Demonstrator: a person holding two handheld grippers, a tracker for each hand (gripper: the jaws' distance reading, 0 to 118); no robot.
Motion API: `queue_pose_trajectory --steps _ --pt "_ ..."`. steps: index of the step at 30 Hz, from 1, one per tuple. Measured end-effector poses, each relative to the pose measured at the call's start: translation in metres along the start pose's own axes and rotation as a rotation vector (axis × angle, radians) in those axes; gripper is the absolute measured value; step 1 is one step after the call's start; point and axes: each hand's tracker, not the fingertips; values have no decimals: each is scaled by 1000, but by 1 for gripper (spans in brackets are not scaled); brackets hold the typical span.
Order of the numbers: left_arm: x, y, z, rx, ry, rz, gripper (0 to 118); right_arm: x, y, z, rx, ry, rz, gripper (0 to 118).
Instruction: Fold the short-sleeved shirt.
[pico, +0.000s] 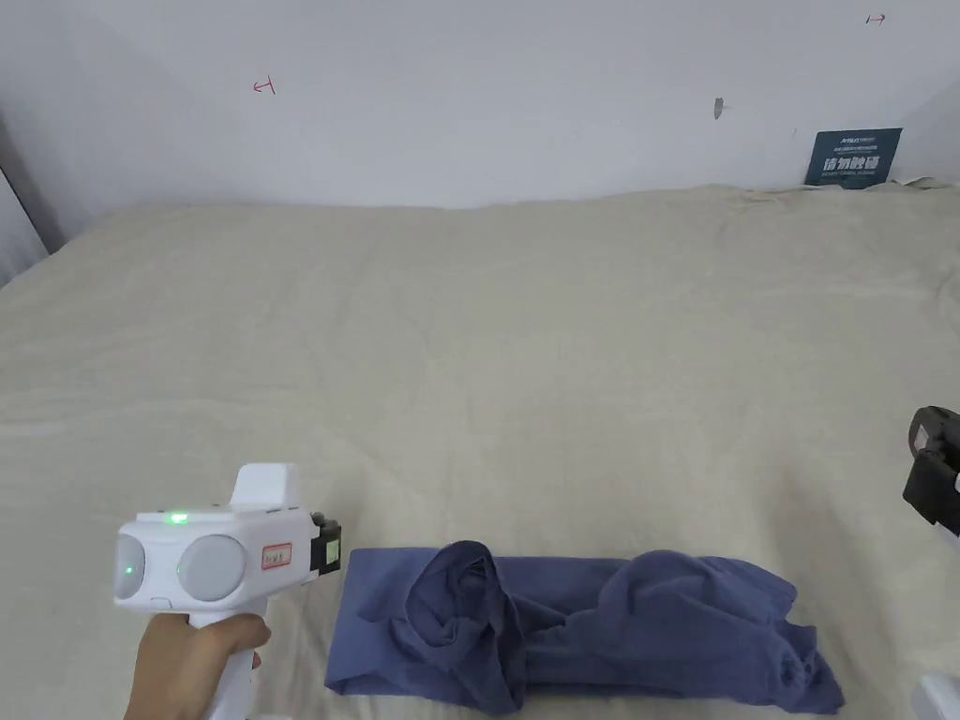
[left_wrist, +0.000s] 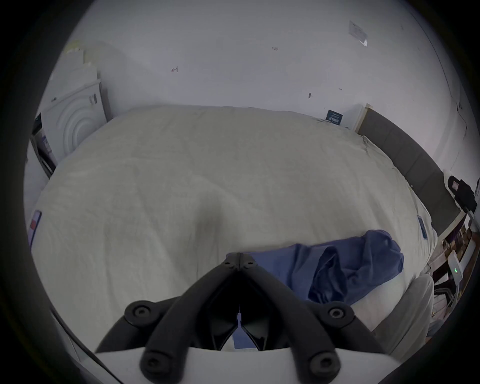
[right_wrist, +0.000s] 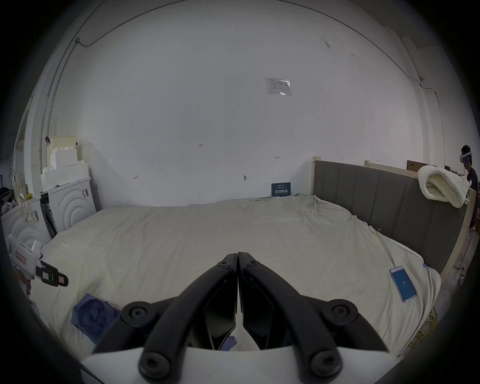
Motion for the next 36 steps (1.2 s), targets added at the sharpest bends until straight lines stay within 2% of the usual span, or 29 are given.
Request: queue_pose_trajectory --steps 8,15,26,36 --pt "9 -35 -27 -31 -17 -8 0 6 -2 1 -6 -11 -14 0" --pt "51 -50 -51 -94 -37 -104 0 17 -5 5 -13 -28 -29 0" --pt "115 -54 -71 -126 -143 -163 0 32 -9 9 -28 -61 -45 0" --pt "142 -61 -83 -161 -194 -185 0 38 -8 11 -25 -75 -51 0"
